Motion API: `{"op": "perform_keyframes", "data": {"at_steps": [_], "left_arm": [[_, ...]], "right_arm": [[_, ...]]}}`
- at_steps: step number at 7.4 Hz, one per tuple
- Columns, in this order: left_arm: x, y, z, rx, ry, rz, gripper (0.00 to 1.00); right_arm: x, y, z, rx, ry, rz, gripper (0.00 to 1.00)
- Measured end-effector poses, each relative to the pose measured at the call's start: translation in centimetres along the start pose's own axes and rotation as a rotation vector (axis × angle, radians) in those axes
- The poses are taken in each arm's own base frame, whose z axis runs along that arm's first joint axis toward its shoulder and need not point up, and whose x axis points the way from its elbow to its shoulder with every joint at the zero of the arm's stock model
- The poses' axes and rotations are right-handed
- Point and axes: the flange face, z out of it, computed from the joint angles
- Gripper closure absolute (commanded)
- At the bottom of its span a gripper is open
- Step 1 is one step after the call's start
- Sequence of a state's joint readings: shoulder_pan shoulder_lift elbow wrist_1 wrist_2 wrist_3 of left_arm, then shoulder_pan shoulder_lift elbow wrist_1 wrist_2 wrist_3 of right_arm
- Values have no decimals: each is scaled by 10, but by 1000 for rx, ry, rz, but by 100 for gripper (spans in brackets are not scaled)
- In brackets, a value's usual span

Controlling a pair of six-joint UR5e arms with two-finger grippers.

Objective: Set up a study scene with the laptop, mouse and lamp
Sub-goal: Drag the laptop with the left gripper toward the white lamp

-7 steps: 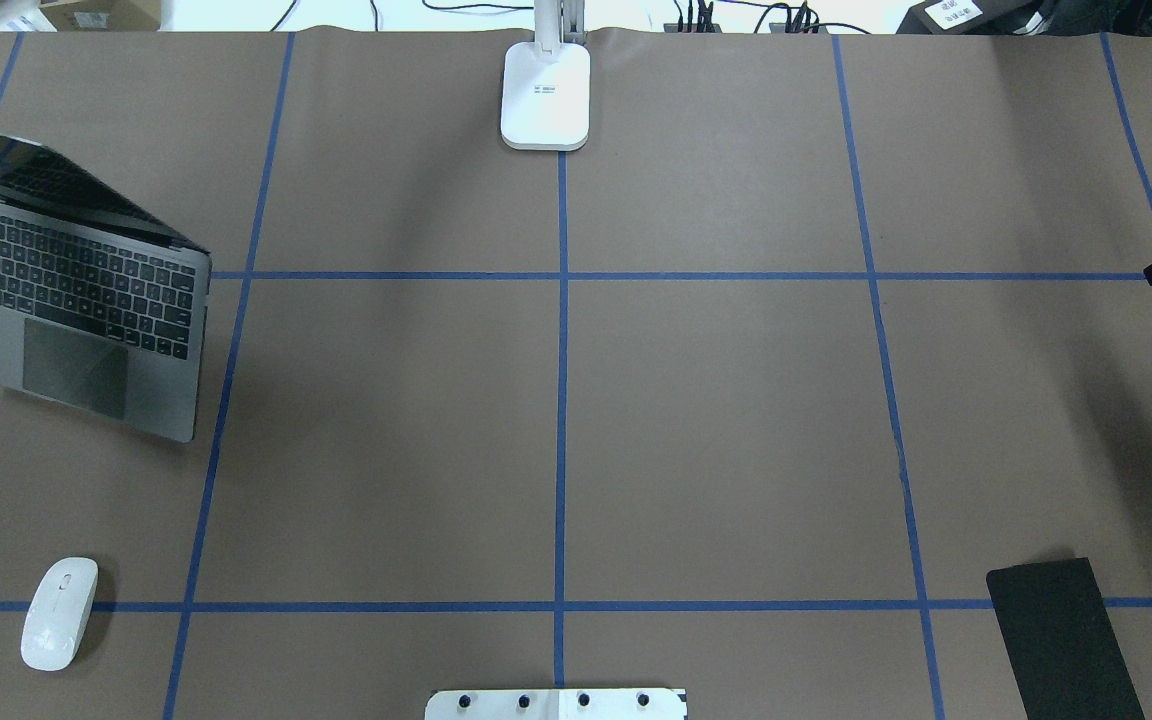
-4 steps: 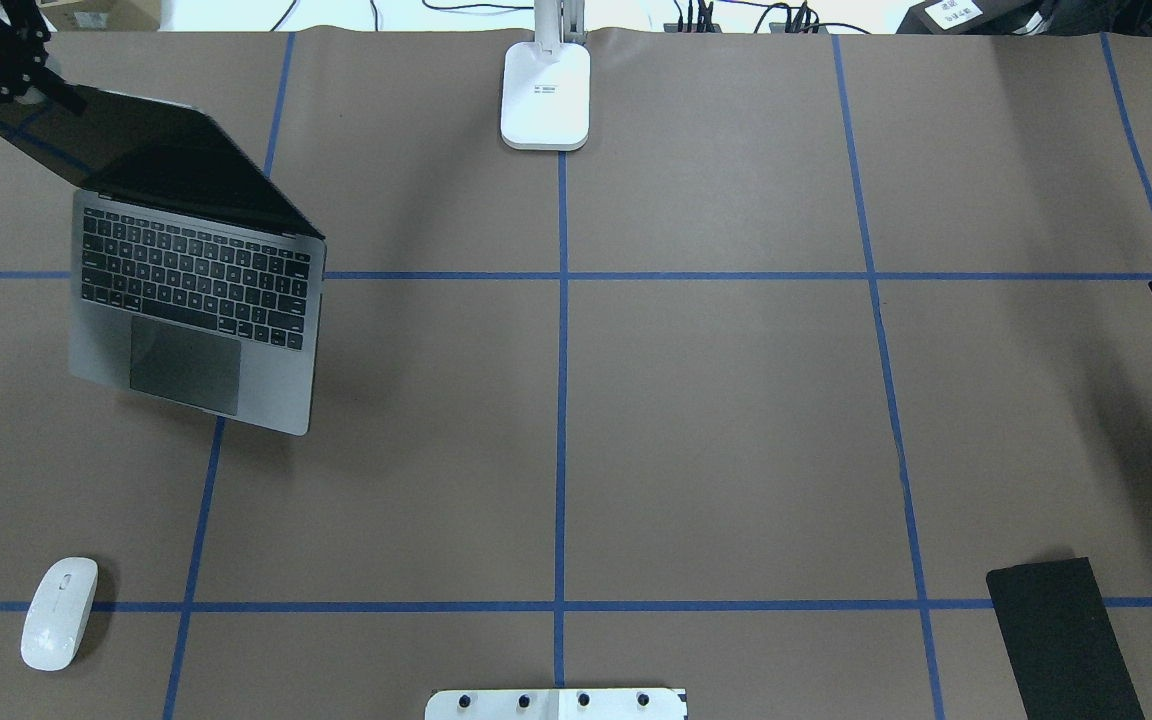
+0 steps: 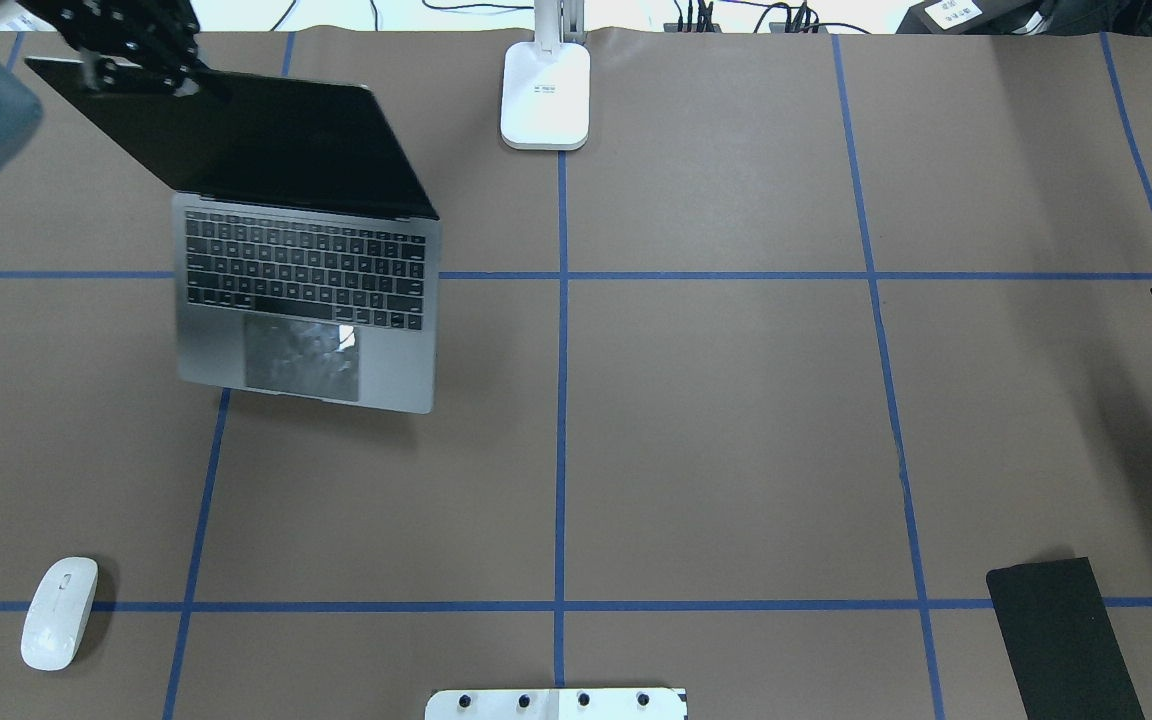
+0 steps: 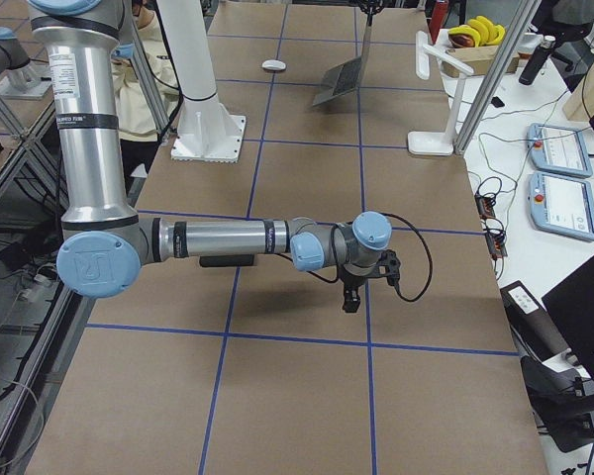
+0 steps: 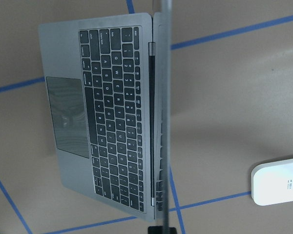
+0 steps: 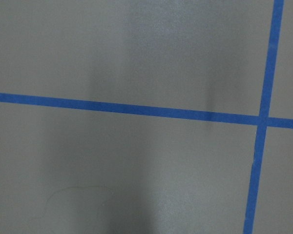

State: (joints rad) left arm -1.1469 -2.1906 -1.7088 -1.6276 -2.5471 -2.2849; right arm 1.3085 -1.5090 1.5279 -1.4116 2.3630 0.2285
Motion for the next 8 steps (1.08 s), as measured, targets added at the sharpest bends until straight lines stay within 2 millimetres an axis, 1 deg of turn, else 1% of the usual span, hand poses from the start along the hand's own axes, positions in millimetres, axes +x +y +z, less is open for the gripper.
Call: {"op": "perform_keyframes", "data": {"at_steps": [2, 3, 4, 6, 8], "left_arm": [[13, 53, 47, 7, 67, -35, 100], [19, 80, 64, 10, 92, -48, 100], [24, 98, 76, 13, 118, -60, 100], [29, 113, 99, 17, 186, -78, 100], [28, 128, 119, 22, 242, -79, 100]], "right_arm": [[0, 2, 3, -7, -3, 5, 0], [0, 1, 4, -10, -5, 9, 0], [0, 0, 5, -12, -7, 11, 0], [2, 1, 7, -17, -7, 15, 0], [3, 2, 8, -21, -7, 17, 0]]}}
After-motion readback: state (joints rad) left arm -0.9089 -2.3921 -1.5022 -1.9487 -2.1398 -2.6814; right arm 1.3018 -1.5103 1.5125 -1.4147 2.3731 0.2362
